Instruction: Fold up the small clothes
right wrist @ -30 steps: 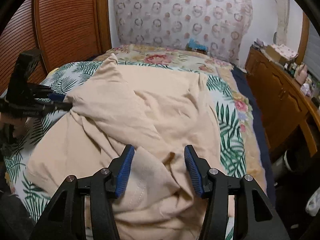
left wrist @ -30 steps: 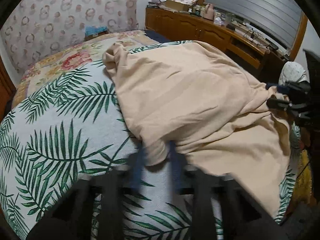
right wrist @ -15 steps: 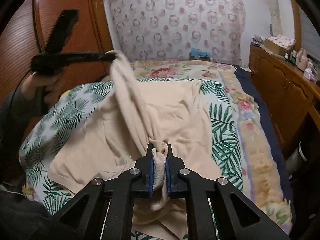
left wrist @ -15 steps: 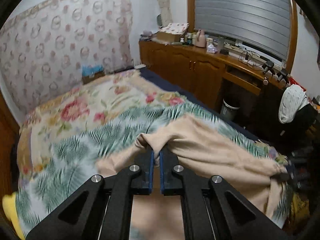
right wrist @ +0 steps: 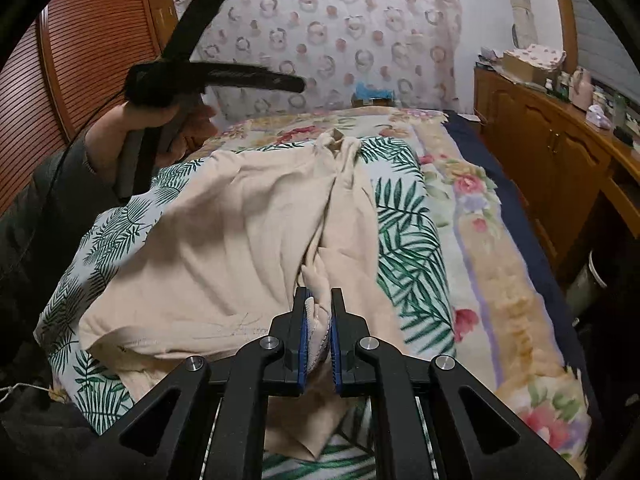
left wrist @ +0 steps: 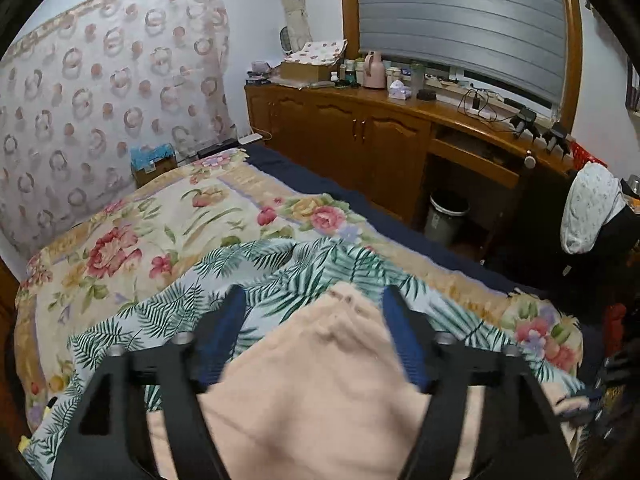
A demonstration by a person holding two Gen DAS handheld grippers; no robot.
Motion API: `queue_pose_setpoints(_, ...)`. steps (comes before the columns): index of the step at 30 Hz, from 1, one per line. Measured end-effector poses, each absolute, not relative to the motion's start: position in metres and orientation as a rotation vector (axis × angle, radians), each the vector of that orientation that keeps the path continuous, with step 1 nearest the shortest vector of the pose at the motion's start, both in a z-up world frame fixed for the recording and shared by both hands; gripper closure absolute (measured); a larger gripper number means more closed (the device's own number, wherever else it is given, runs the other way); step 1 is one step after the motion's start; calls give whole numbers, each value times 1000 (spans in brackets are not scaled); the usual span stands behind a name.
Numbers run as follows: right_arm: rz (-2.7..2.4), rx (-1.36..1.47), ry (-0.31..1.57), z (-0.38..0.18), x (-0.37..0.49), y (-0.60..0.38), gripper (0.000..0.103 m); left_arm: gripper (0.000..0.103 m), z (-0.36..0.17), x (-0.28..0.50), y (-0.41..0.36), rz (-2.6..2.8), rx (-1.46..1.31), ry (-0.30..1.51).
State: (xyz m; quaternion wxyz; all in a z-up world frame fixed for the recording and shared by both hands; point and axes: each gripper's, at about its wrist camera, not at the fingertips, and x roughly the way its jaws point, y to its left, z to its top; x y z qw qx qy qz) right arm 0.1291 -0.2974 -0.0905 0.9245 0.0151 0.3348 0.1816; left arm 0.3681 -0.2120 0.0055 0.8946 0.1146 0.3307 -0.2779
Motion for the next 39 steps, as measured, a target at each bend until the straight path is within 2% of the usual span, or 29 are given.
queue_pose_setpoints(2,368,30,681,-86,128,-300,94,26,2,366,-198,-553,243,695)
queue_pose_setpoints(5,340,9,661,-75,131,-304,80,26,-5,367,-177,-512,235,714)
queue_pose_setpoints(11,346,-77,610,-44,173,-290,76,26,-25,370,-128,-426,215,757)
queue_pose_setpoints(16,411,-148,632,-34,241,-255,75,26,-40,373,-102,-382,204,785)
queue_pose_setpoints(22,456,-230,736,-55,322,-211,73,26,-67,378,-76,-329,197,844)
queue_pose_setpoints(30,444,-317,830,-73,376,-180,73,26,-90,385,-62,-323,176,893)
queue_pose_setpoints(31,447,-323,828,-70,379,-180,74,26,-91,385,-61,-326,170,892)
queue_pose_setpoints(32,451,-329,818,-69,379,-180,94,26,-92,385,-60,-330,158,892)
queue_pose_setpoints(33,459,-332,810,-68,380,-180,100,26,-92,386,-59,-332,147,893)
queue_pose_setpoints(39,326,-263,735,-53,371,-211,101,23,-95,388,-57,-345,115,907)
